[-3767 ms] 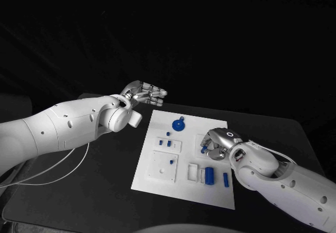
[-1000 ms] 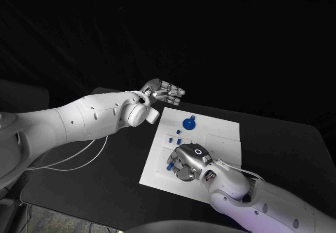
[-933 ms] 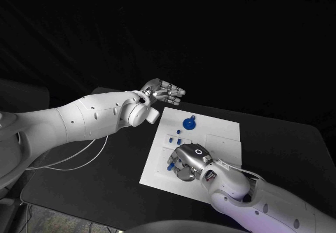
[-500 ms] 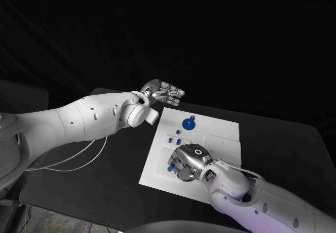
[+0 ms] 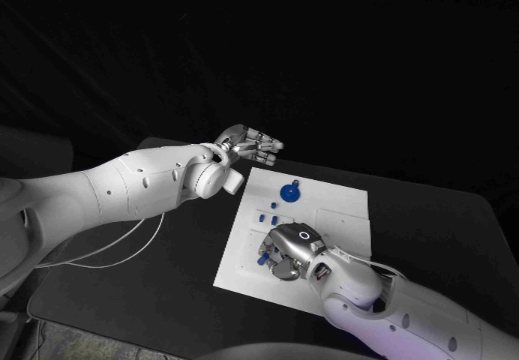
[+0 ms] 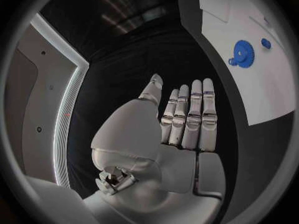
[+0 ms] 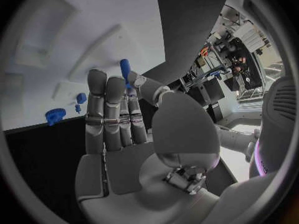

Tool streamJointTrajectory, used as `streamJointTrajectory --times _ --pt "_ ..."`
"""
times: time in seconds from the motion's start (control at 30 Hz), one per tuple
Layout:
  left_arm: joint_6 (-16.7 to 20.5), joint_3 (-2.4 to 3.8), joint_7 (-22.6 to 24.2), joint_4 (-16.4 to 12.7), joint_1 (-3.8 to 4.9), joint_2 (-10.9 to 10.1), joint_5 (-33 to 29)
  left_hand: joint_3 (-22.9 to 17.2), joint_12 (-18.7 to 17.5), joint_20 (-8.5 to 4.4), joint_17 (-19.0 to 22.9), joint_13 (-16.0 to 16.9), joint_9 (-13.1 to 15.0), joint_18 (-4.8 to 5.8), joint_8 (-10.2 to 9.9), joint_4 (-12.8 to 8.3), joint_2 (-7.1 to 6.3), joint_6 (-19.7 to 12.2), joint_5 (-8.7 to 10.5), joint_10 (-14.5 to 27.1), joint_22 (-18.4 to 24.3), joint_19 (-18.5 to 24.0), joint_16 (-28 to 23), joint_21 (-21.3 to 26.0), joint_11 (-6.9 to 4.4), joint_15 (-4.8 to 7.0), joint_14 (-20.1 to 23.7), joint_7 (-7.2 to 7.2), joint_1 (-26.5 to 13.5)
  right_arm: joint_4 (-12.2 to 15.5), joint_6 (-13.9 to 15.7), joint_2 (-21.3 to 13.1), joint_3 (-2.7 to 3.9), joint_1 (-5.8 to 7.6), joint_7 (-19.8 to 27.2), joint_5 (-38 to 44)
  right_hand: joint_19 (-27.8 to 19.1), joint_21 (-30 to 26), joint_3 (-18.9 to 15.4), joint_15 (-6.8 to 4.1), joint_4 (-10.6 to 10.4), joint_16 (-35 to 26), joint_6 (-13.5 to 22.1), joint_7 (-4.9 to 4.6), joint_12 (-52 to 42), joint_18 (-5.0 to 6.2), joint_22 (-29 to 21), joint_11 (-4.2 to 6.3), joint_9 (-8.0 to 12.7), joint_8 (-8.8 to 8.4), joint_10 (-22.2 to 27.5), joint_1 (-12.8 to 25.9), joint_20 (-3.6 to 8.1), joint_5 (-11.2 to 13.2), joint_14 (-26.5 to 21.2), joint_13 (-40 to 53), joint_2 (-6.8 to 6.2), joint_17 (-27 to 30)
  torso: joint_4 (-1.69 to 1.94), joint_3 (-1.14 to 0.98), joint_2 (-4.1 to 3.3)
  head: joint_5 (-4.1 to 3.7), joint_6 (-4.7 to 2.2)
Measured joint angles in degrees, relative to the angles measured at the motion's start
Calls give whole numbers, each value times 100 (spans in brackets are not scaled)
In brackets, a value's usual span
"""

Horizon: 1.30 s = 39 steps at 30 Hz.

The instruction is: Assemble the parts on the task board

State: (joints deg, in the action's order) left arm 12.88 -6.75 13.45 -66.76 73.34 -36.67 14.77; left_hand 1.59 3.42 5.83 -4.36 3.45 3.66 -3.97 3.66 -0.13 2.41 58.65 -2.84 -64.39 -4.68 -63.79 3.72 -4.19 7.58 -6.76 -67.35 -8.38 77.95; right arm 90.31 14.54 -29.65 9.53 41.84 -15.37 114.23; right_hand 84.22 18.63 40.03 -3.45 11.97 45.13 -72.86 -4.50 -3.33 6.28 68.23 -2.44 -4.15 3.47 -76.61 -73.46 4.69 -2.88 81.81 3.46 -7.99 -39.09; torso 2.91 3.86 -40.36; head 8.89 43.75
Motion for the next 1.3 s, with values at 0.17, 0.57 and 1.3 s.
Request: streamJointTrajectory --times 0.17,0.57,1.3 --pt "-5 0 -6 3 -1 6 0 0 0 0 0 0 0 0 0 0 0 -35 0 0 2 0 0 0 0 0 0 -2 0 -10 2 -3 -9 -9 -32 11 -20 0 16 0 17 0 2 -2 0 0 7 1 1 -1 1 0 18 1 0 0 0 0 -1 0 0 -4 -5" --pt "-22 1 -27 10 -1 5 0 0 0 0 0 0 0 0 0 0 0 -36 0 0 4 0 0 0 0 0 0 -6 0 -30 -111 3 -2 -2 -78 27 -20 0 8 -5 24 -2 7 -6 2 0 32 3 4 -5 3 0 18 5 19 5 -1 -14 -1 -2 2 8 4" --pt "-64 0 -64 28 -3 44 0 0 0 0 0 0 0 0 0 0 23 -35 0 0 3 0 0 0 0 0 0 -7 -23 -188 -147 242 -98 48 -119 153 -28 -22 21 -3 39 -4 11 19 13 0 53 25 5 -1 0 27 9 -26 20 9 23 -14 5 7 2 -27 22"
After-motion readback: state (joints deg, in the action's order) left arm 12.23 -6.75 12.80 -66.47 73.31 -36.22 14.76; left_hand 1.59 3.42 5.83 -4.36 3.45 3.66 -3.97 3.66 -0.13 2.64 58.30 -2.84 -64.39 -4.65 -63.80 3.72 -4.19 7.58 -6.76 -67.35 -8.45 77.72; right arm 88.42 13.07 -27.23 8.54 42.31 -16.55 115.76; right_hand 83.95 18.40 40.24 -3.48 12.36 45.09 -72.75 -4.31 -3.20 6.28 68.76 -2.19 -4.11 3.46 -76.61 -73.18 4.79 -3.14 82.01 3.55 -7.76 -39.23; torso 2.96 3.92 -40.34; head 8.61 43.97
